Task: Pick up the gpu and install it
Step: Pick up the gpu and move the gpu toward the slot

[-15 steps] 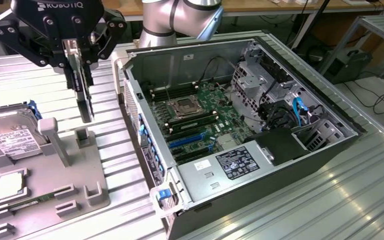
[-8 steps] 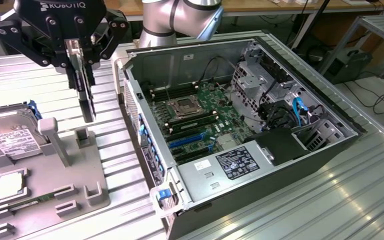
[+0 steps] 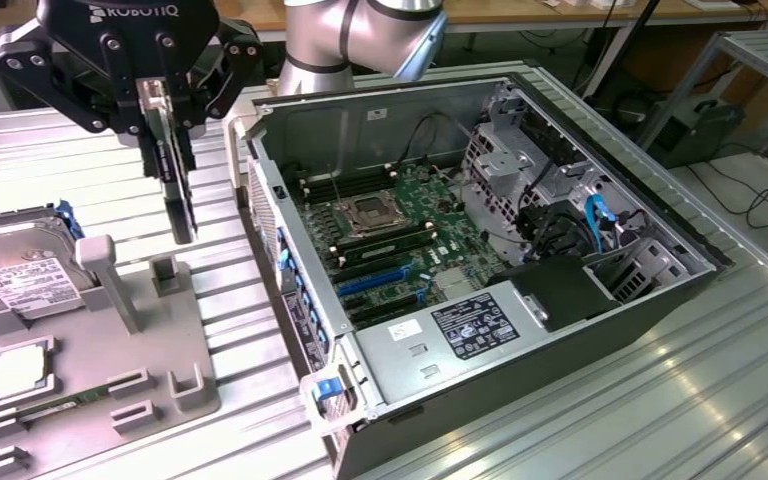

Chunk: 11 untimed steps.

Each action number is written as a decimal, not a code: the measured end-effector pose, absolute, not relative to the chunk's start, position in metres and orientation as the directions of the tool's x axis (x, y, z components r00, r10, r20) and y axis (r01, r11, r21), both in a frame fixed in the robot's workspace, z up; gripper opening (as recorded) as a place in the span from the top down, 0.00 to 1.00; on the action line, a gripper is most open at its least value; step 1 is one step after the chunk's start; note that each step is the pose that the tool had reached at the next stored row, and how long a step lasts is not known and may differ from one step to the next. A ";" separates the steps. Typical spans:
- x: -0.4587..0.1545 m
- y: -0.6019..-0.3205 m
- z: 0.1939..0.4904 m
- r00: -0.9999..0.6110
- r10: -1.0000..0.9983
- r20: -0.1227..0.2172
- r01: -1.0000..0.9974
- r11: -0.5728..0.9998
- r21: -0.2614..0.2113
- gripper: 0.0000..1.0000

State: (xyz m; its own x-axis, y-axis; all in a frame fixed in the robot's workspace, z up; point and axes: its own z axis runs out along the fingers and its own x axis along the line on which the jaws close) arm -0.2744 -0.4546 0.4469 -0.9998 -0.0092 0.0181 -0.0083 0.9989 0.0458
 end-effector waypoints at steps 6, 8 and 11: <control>-0.272 -0.455 0.447 -1.000 -0.009 0.018 -0.008 0.999 0.046 0.73; -0.271 -0.455 0.447 -1.000 -0.009 0.018 -0.008 0.999 0.046 0.73; -0.270 -0.455 0.446 -1.000 -0.009 0.018 -0.008 0.999 0.046 0.73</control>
State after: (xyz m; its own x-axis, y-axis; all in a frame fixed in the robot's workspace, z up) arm -0.2696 -0.4546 0.4465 -0.9998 -0.0092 0.0179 -0.0083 0.9989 0.0457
